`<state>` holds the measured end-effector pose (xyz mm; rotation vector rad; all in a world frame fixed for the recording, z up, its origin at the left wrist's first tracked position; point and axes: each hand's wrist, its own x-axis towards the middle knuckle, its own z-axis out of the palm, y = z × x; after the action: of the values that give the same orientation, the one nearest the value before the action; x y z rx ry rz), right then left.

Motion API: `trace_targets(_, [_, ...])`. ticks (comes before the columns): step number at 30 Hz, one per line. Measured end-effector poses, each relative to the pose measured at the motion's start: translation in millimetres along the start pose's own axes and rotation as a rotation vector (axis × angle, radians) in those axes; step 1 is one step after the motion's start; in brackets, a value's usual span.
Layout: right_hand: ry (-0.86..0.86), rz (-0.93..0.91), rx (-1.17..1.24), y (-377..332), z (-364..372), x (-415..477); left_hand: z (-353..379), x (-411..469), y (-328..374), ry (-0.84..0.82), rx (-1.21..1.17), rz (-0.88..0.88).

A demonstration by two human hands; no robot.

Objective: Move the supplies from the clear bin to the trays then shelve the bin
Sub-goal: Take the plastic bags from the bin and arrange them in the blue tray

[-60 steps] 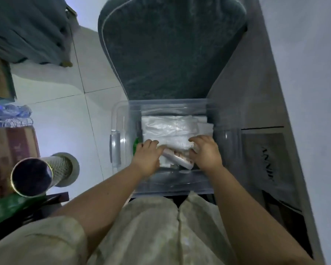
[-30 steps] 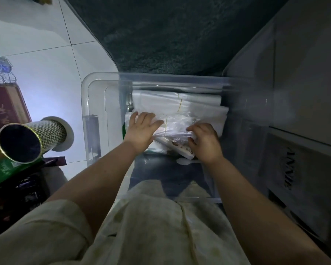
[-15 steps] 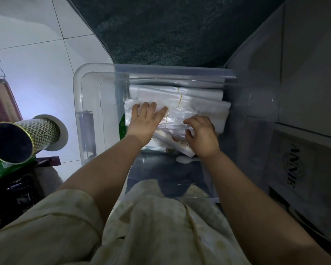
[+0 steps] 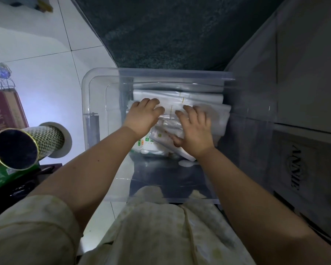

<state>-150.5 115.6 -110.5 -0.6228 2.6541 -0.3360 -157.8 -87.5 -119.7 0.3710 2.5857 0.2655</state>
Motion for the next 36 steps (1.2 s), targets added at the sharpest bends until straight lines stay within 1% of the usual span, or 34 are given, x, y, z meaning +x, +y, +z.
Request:
trace_targets(2, [-0.085,-0.008,-0.132,-6,5,13,2,-3,1,0.048,0.01,0.005])
trace_targets(4, [-0.133,0.001,-0.214,-5,7,25,7,-7,3,0.117,0.028,0.006])
trace_targets(7, [-0.168,-0.018,-0.199,2,9,32,17,-16,6,0.252,0.038,-0.005])
trace_targets(11, [-0.109,-0.017,-0.136,6,6,33,32,-21,21,0.191,0.135,-0.051])
trace_targets(13, [-0.093,-0.013,-0.127,6,5,34,32,-11,28,0.211,0.17,-0.098])
trace_targets(15, [-0.09,-0.006,-0.122,6,2,34,25,2,30,0.21,0.148,-0.116])
trace_targets(18, [-0.076,0.014,-0.106,4,-11,31,6,11,29,0.112,0.109,-0.102])
trace_targets(21, [-0.013,0.03,-0.034,-4,-35,17,-21,-2,36,0.104,0.115,-0.093])
trace_targets(25, [0.072,0.022,0.117,-23,-77,-20,-66,-41,48,0.146,0.132,-0.088])
trace_targets(32, [0.337,0.069,0.195,-56,-146,-75,-130,-96,62,0.264,0.046,-0.129])
trace_targets(34, [0.353,0.116,0.203,-66,-155,-86,-134,-111,64,0.287,0.013,-0.117])
trace_targets(36, [0.349,0.16,0.208,-79,-155,-98,-130,-126,66,0.269,-0.026,-0.095])
